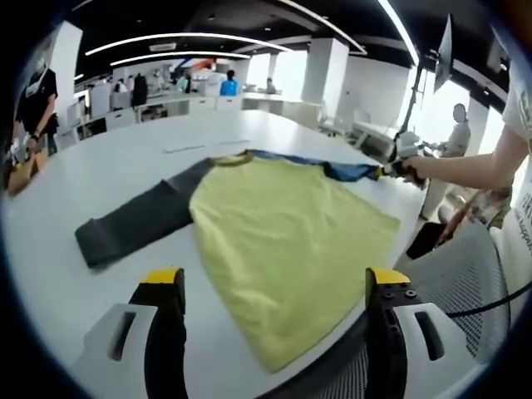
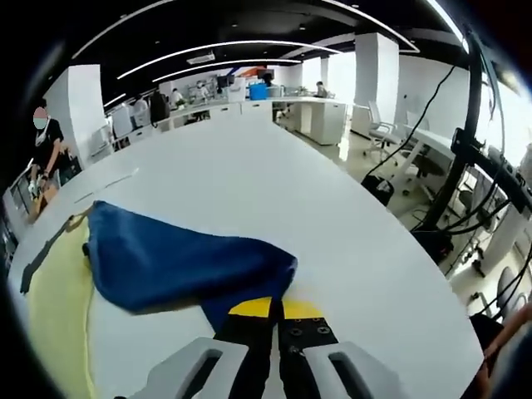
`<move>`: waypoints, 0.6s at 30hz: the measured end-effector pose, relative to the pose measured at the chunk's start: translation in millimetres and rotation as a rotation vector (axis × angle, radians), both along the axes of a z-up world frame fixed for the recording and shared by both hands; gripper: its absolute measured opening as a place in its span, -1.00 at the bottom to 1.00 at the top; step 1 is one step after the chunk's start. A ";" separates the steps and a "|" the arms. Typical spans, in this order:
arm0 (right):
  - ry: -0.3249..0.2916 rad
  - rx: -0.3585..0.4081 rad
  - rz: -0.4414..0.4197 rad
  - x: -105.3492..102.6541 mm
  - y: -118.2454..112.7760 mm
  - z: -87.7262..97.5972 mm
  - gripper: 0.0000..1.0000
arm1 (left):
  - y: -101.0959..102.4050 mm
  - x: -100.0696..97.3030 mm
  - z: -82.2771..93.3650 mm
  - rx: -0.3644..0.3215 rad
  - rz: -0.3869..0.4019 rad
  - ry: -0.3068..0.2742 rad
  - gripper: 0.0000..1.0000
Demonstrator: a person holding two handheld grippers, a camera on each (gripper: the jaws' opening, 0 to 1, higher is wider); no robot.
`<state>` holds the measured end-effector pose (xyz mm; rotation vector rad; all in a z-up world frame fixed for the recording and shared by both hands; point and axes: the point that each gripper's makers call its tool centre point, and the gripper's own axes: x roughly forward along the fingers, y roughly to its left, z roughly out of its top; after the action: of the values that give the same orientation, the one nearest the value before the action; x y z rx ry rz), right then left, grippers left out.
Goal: Fold the garment on the visible template until the final outline fits inside the template.
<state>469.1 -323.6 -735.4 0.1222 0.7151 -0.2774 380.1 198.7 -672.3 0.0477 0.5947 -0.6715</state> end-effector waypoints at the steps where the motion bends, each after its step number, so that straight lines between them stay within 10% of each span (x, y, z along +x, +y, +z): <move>1: 0.000 -0.005 0.005 0.0 -1.0 1.8 -1.00 | 1.8 1.7 0.7 0.006 0.012 -0.010 0.78; 18: 0.034 -0.074 0.072 11.2 -25.1 23.1 -1.00 | 1.5 5.4 1.6 0.018 0.007 -0.025 0.89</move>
<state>480.3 -348.6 -712.3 0.0210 0.7400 -0.2371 385.5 200.2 -670.8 0.0707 0.5768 -0.6576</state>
